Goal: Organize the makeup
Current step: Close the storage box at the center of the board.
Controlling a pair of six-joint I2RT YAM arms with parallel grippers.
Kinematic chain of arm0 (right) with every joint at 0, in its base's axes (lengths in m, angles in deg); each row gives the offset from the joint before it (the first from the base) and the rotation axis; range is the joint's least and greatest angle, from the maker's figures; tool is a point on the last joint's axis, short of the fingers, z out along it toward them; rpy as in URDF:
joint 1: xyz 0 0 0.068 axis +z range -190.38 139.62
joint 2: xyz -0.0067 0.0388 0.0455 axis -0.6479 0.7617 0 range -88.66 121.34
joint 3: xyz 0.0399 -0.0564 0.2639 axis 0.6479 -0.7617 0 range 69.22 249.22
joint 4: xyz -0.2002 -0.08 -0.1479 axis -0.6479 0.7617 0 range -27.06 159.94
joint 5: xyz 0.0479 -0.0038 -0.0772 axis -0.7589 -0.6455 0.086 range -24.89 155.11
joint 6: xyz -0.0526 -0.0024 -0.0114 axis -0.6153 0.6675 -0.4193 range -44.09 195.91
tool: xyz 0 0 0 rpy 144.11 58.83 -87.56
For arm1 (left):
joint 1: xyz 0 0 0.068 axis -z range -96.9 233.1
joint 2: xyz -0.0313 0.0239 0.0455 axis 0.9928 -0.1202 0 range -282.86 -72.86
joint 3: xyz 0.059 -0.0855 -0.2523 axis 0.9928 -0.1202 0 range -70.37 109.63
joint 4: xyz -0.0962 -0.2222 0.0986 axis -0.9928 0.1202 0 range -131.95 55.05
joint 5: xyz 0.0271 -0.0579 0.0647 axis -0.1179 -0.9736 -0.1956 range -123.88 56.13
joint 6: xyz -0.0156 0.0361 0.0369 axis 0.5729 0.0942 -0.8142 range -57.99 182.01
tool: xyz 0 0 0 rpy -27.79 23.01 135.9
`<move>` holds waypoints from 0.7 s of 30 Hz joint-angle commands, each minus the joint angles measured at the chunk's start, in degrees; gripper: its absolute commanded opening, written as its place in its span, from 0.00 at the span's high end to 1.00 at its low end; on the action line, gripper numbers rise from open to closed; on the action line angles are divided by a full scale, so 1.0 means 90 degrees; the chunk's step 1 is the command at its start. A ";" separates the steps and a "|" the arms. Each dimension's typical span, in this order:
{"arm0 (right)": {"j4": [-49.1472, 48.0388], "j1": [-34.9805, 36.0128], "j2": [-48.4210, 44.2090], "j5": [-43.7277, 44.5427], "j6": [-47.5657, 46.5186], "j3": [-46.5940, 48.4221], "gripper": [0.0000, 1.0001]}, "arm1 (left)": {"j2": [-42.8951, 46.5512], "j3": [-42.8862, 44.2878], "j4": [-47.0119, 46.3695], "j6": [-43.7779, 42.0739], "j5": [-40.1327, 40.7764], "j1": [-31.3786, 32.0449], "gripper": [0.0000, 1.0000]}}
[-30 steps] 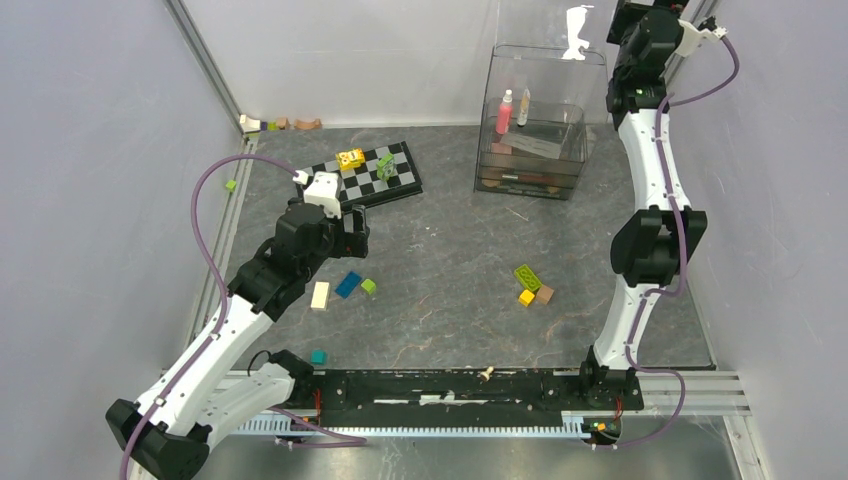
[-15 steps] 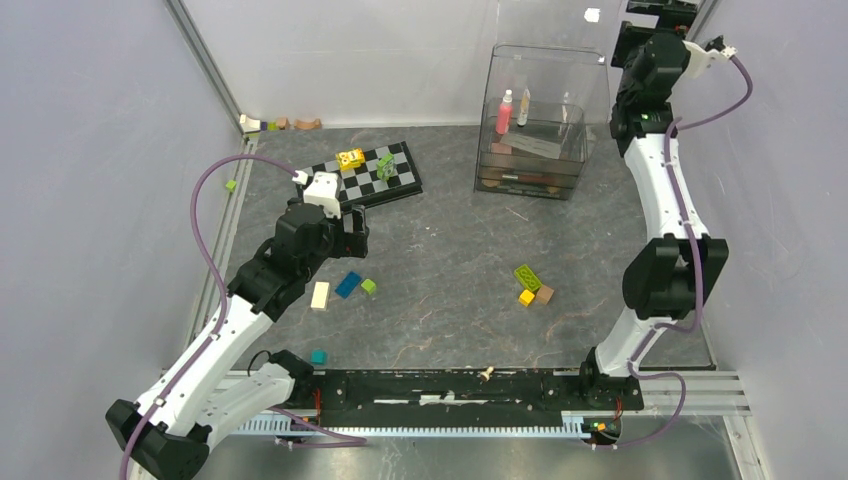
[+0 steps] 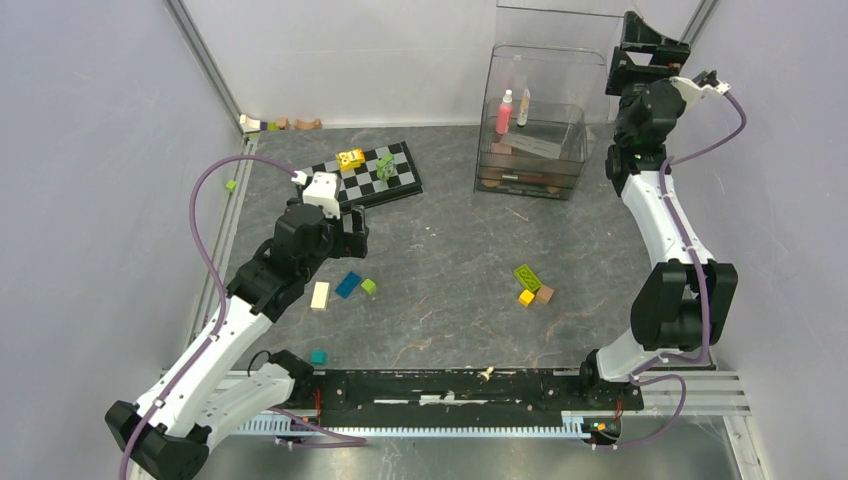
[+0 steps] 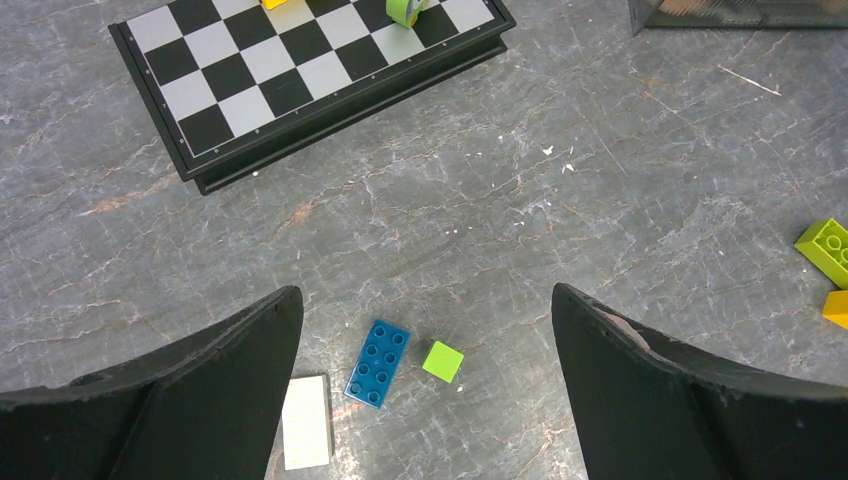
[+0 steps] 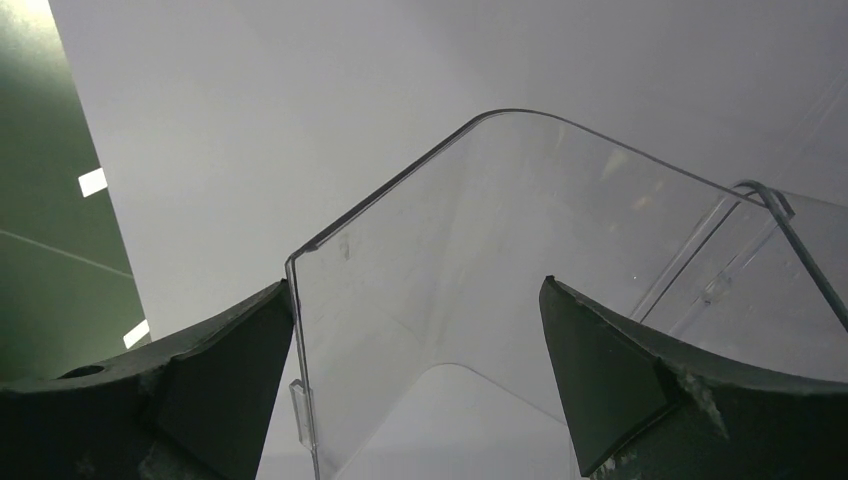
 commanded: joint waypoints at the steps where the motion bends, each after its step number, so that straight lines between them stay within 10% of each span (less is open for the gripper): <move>1: -0.0833 0.0040 -0.0201 -0.0631 0.0039 -0.0511 0.02 | 0.0068 -0.0003 -0.0085 -0.0191 -0.0044 -0.0019 0.00; 21: -0.1792 0.0058 -0.0974 -0.1474 0.0060 -0.1815 0.02 | 0.0065 -0.0005 -0.0089 -0.0190 -0.0118 -0.0019 0.00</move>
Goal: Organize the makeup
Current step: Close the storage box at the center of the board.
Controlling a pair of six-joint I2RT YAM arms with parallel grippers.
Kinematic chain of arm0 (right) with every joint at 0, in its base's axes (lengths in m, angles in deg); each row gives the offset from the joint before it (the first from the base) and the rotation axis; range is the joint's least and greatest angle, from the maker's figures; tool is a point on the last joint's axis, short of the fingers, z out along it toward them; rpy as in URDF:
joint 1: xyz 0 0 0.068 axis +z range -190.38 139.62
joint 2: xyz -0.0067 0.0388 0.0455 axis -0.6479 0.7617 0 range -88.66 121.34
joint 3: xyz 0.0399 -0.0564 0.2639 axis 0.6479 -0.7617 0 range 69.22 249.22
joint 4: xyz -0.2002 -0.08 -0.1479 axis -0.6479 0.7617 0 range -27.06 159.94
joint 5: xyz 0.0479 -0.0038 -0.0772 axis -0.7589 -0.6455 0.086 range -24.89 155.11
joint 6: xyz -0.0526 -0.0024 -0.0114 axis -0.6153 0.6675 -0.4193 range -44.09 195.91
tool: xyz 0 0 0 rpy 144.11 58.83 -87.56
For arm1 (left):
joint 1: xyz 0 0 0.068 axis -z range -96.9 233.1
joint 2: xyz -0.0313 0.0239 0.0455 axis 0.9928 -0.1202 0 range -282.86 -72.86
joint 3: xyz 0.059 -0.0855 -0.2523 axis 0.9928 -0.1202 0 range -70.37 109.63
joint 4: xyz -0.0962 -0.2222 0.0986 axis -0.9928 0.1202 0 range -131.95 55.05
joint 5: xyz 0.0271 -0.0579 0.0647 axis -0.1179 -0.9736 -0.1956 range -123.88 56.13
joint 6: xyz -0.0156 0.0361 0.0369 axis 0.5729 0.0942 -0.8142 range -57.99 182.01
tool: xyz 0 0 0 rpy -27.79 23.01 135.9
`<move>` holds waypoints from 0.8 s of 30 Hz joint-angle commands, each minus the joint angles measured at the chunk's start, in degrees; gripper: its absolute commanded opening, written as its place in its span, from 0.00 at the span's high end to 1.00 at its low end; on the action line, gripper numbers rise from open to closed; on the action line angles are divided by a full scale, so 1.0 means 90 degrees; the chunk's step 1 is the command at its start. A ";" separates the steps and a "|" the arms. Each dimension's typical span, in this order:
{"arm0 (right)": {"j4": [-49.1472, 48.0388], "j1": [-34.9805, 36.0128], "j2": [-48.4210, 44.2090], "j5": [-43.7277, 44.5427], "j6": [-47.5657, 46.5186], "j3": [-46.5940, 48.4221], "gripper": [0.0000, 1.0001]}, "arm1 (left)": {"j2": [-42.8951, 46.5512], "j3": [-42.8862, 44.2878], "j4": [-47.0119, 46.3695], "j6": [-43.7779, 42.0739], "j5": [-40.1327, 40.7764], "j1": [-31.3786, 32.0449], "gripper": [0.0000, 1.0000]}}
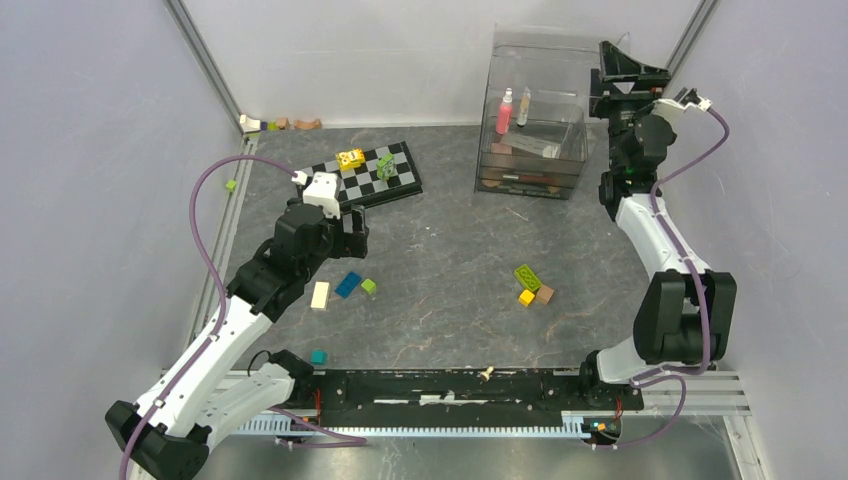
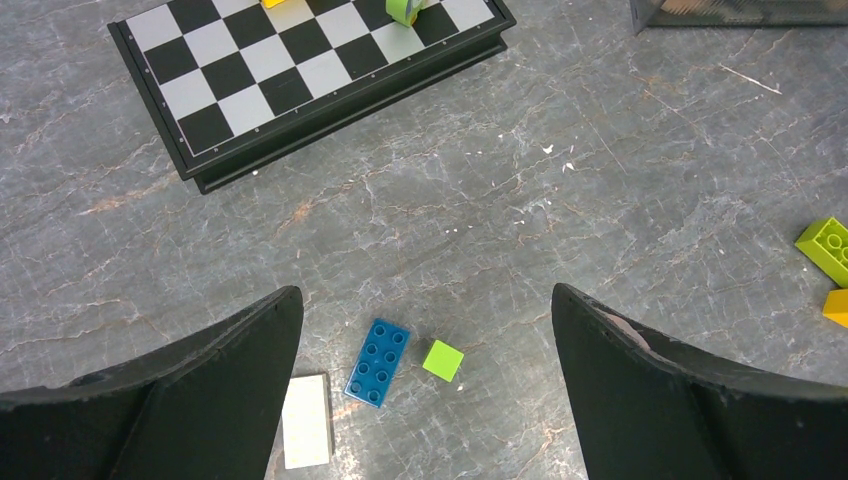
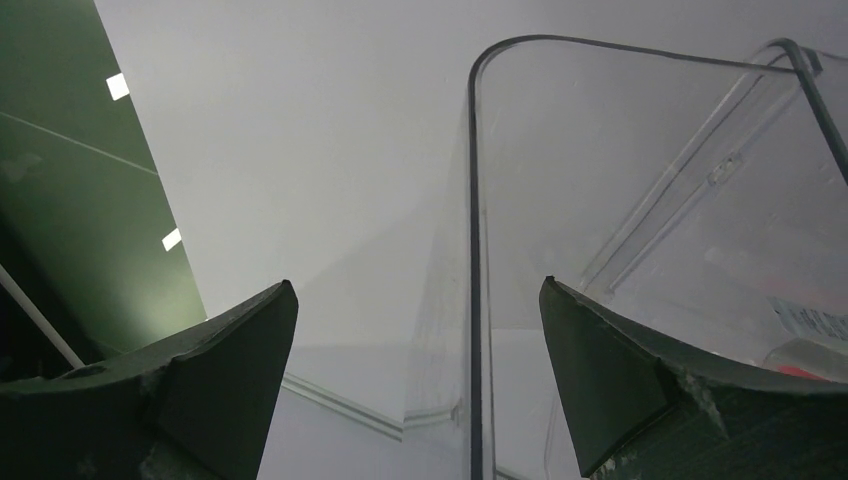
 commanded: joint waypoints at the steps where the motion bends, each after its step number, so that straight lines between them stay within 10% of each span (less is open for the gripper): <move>1: -0.0231 0.0063 -0.0663 -0.0218 -0.0148 -0.0446 0.02 | 0.0061 -0.0005 -0.0096 -0.0192 -0.0123 -0.0020 0.00; 24: -0.1098 0.0128 -0.1796 -0.0442 -0.0372 -0.3535 0.02 | -0.0057 0.0006 -0.0033 -0.0179 -0.0297 -0.0018 0.00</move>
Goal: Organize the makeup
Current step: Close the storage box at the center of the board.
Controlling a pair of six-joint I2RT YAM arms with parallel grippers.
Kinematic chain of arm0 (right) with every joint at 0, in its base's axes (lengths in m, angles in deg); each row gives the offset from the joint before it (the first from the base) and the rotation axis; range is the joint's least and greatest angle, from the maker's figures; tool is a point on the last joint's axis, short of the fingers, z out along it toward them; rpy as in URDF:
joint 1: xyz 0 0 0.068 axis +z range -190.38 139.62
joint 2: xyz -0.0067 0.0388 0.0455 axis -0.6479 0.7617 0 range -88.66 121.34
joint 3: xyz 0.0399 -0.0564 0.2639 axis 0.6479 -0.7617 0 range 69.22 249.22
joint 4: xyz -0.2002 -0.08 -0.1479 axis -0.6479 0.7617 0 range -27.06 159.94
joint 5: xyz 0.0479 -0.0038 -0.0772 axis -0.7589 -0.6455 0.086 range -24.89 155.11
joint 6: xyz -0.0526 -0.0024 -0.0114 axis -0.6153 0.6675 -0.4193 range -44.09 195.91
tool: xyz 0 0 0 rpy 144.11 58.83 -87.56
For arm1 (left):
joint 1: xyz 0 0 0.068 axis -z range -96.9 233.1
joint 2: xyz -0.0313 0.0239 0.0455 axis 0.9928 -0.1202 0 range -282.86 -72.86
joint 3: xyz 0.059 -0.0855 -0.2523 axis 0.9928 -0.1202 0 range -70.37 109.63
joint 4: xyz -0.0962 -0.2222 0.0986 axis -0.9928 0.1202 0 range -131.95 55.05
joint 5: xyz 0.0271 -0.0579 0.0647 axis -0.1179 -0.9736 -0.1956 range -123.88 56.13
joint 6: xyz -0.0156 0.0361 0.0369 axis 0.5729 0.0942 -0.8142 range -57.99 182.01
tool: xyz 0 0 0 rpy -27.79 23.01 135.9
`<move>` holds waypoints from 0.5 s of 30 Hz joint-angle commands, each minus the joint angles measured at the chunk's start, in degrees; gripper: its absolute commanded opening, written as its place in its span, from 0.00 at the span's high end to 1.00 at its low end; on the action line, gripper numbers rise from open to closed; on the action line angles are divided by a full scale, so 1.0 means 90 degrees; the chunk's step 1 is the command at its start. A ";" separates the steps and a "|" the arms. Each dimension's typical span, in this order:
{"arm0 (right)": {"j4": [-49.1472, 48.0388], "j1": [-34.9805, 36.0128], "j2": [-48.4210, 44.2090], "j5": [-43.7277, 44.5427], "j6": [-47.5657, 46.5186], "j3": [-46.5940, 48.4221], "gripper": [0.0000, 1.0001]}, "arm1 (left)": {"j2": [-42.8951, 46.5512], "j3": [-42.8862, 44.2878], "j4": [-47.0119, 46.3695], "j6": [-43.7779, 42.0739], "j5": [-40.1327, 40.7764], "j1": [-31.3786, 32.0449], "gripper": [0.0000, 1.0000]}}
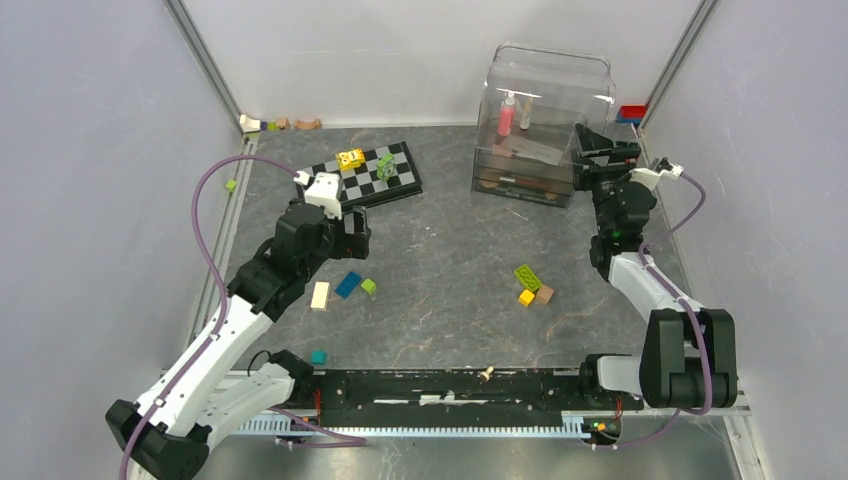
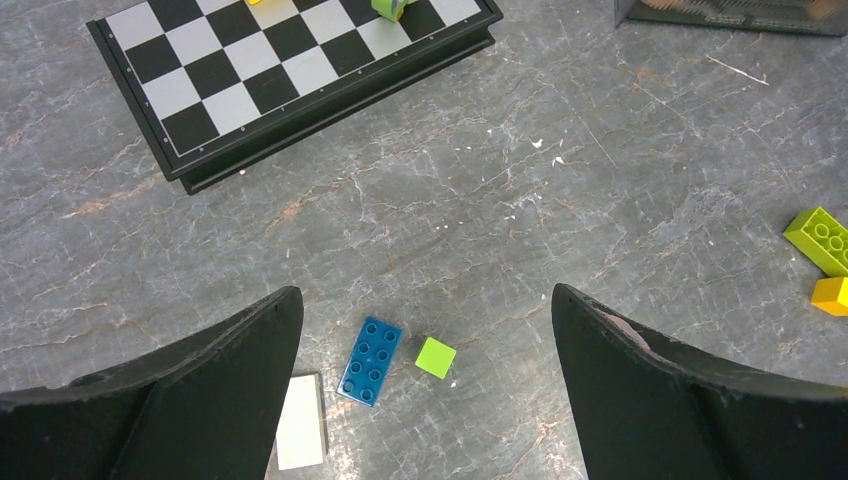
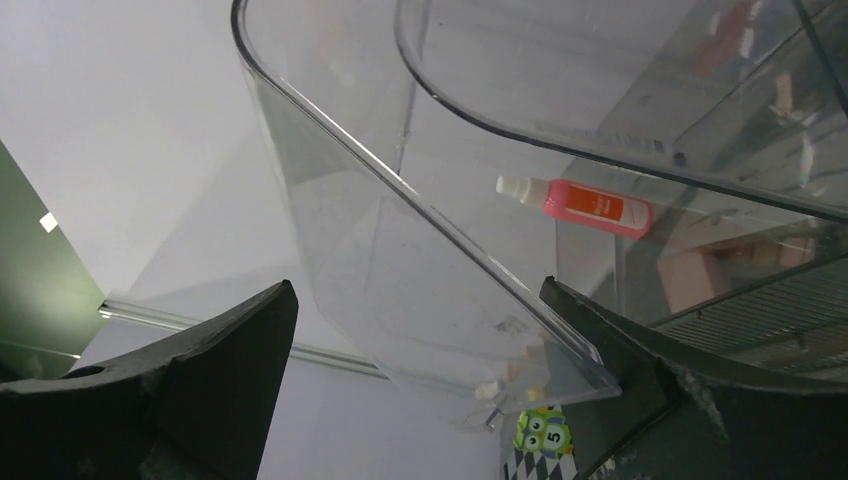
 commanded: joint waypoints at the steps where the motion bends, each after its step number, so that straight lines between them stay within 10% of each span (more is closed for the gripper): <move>1: -0.0710 -0.0006 -0.0305 -0.0080 -0.0149 -0.0282 0.02 | -0.0048 0.0007 -0.0045 -0.0182 -0.0133 -0.0020 0.00; 15: -0.2596 -0.0006 0.0578 -0.0409 -0.0350 -0.0986 0.02 | -0.0100 0.0017 -0.0006 -0.0202 -0.0198 -0.0020 0.00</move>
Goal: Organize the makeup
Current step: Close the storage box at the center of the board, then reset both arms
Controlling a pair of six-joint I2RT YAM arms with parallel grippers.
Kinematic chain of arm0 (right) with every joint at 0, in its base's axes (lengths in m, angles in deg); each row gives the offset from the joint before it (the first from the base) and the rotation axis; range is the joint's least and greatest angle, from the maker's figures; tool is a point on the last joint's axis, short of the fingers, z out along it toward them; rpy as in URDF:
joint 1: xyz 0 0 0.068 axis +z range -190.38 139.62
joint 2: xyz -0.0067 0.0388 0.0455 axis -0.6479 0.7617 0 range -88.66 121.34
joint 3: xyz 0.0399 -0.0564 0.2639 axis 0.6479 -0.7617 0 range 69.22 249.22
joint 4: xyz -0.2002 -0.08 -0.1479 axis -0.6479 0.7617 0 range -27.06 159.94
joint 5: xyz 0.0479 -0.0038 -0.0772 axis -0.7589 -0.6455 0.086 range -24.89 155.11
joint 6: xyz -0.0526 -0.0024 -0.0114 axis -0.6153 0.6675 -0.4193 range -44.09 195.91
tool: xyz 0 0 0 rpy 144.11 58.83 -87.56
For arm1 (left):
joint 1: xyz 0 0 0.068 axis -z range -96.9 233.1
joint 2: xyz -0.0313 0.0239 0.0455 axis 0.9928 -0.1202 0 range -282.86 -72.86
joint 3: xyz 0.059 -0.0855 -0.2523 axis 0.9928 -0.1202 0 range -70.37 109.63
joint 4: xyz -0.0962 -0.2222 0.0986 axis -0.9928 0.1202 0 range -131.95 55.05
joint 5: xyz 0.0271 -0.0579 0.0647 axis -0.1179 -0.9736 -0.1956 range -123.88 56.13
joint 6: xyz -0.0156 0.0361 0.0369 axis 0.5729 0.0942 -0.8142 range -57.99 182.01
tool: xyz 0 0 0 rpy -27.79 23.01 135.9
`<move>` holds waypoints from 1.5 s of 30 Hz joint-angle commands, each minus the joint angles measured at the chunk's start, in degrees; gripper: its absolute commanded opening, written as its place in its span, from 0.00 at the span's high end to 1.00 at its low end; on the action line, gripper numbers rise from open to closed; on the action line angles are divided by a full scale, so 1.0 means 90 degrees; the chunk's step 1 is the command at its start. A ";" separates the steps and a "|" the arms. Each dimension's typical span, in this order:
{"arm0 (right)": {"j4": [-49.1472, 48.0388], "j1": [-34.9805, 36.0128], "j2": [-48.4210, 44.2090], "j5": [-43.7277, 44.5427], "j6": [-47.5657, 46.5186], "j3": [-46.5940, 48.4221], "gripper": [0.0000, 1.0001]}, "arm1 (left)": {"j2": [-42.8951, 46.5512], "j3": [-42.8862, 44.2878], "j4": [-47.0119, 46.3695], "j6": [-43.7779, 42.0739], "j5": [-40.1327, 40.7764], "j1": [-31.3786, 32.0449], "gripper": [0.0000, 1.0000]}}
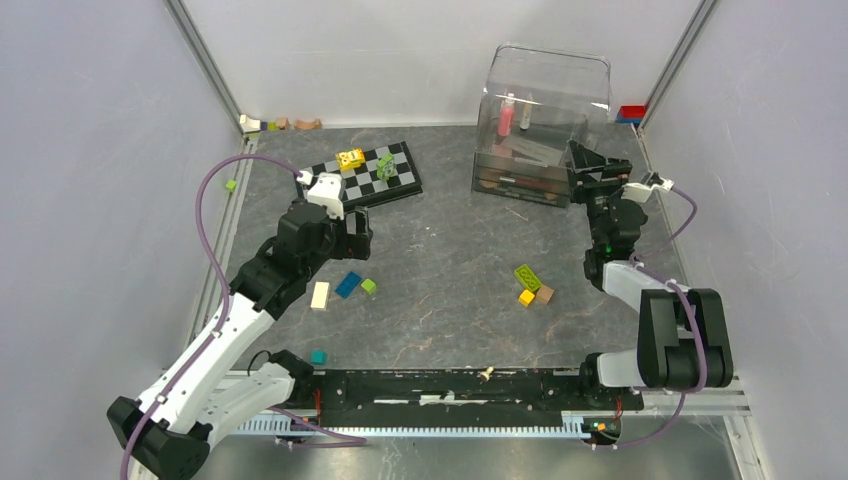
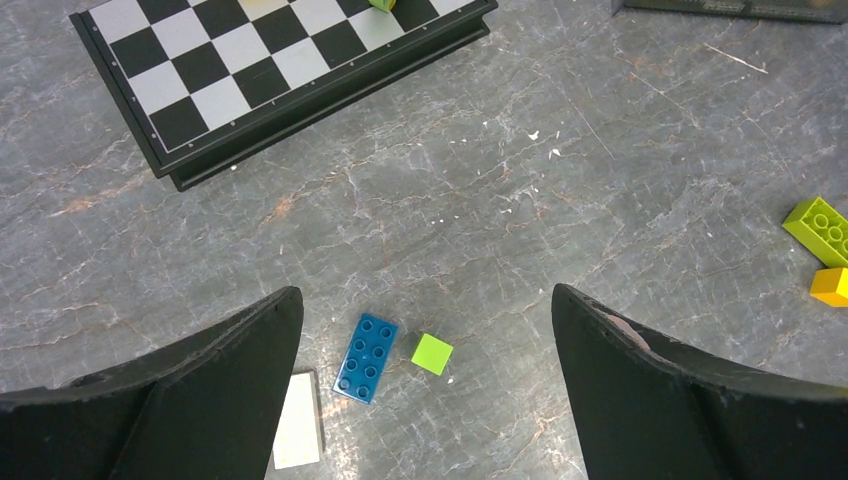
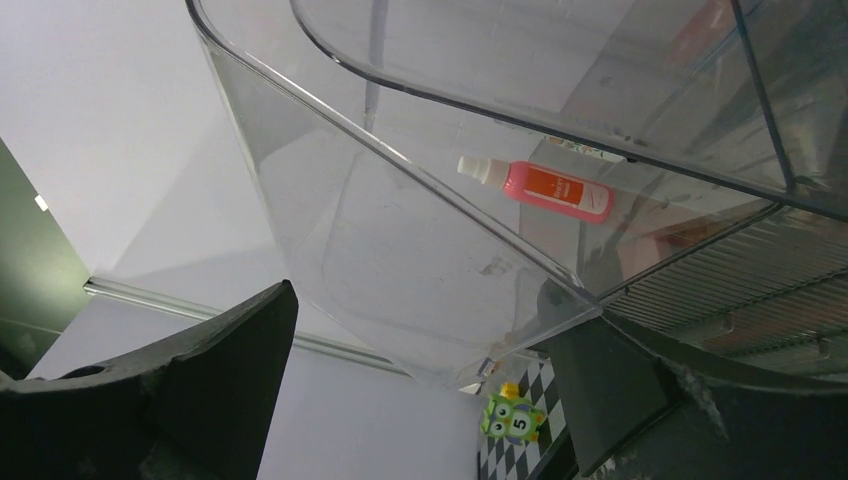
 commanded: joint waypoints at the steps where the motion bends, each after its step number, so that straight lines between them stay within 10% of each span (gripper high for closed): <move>1: -0.1205 -0.0004 0.0128 -0.0299 -0.0283 -0.0122 0.02 | -0.0015 0.0014 -0.0019 -0.0202 -0.0128 -0.0020 0.00; 45: -0.5520 -0.0235 0.2712 -0.2097 -0.1152 -0.0639 0.03 | -0.0201 -0.0055 -0.0068 -0.0415 -0.0447 -0.0020 0.00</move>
